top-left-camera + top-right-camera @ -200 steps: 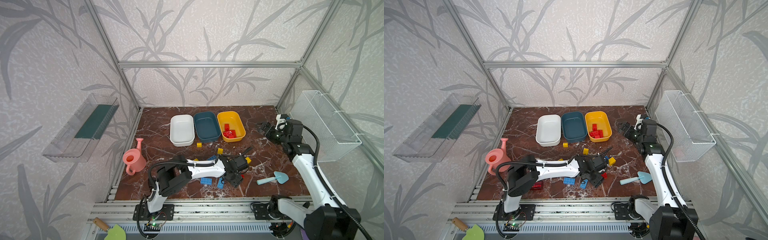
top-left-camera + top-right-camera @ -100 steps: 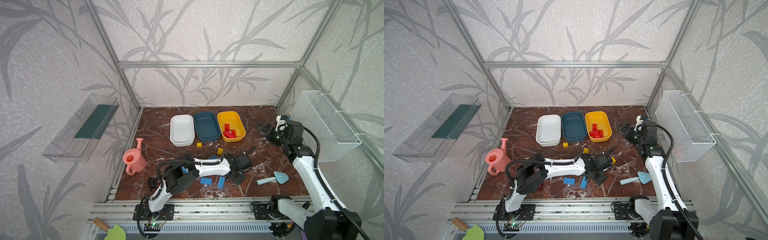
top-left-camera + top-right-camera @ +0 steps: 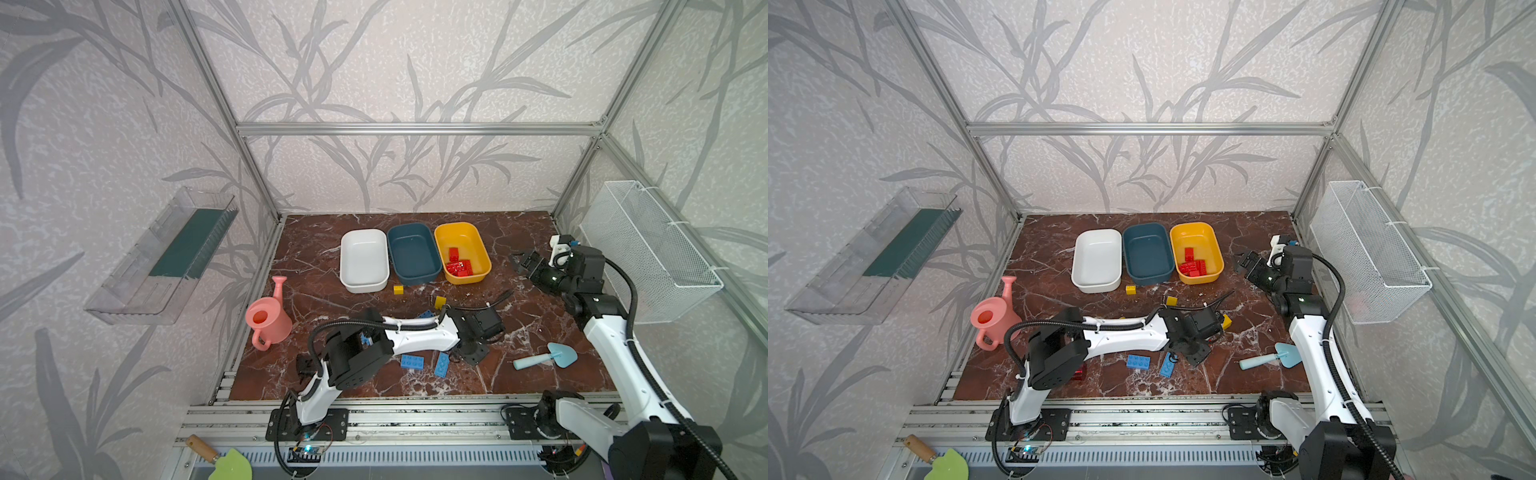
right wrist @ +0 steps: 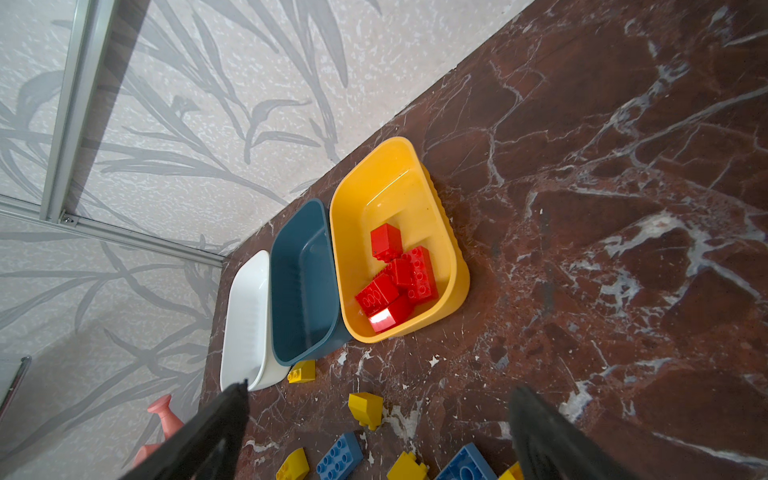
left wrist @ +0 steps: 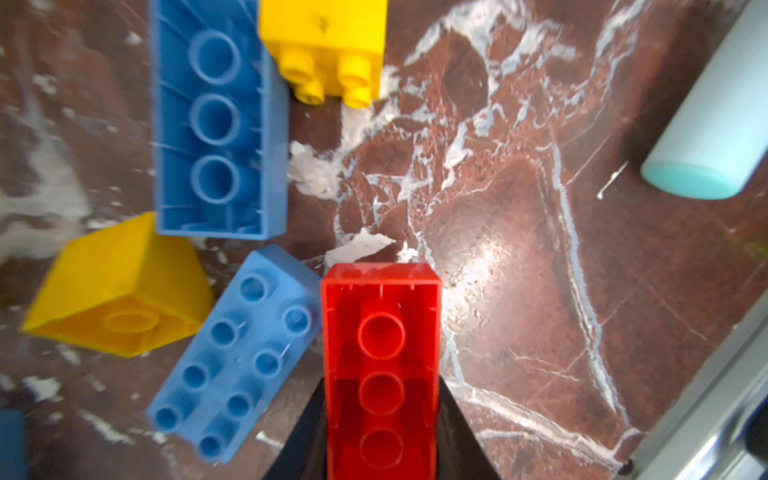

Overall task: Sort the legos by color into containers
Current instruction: 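Grasp a red brick by the blue bricks with the left gripper while the right withdraws, then carry the red brick over the yellow tub and open the left gripper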

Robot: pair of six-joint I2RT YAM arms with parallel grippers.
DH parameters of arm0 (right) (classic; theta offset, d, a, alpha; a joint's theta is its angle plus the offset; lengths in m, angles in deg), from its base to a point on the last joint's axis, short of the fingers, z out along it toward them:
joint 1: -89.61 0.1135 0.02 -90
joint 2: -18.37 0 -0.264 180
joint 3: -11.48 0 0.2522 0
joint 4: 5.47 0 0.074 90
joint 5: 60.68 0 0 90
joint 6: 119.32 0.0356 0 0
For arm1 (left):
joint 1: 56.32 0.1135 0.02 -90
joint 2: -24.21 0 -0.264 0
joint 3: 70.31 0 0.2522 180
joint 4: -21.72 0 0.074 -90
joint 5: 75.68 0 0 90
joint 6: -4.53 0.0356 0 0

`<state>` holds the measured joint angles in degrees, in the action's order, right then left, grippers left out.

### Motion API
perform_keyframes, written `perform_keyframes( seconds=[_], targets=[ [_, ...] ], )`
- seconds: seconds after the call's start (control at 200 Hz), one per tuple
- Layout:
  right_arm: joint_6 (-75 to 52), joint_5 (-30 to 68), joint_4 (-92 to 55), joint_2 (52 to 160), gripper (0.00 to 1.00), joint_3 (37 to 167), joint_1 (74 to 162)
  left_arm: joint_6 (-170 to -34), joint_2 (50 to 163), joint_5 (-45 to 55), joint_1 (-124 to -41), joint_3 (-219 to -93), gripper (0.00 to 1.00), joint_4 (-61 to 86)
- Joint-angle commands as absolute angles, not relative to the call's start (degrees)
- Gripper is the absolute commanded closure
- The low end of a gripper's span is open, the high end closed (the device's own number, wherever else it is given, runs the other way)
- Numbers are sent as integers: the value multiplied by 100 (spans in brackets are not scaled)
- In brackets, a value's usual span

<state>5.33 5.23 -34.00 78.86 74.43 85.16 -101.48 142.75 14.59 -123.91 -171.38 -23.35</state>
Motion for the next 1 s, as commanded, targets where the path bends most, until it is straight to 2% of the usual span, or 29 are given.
perform_keyframes(
  seconds=[0.0, 0.25, 0.475, 0.605, 0.995],
  targets=[
    [479, 377, -3295, 7727, 3, 7329, 8495, -10018, 13689, 1792, -12271, -17077, 70, -2429],
    [494, 250, -3088, 7578, 3, 6945, 8496, -10042, 13018, 2076, -11719, -17194, 70, -2618],
    [577, 15, -2677, 7551, 3, 6380, 8586, -9946, 13211, 1916, -10916, -18059, 70, -2880],
    [429, 285, -2759, 7538, 3, 6192, 8833, -9870, 13773, 1743, -10541, -19009, 70, -3124],
    [181, 703, -2933, 7343, 3, 5817, 9504, -9865, 16478, 1500, -10014, -22871, 70, -4426]
  ],
)
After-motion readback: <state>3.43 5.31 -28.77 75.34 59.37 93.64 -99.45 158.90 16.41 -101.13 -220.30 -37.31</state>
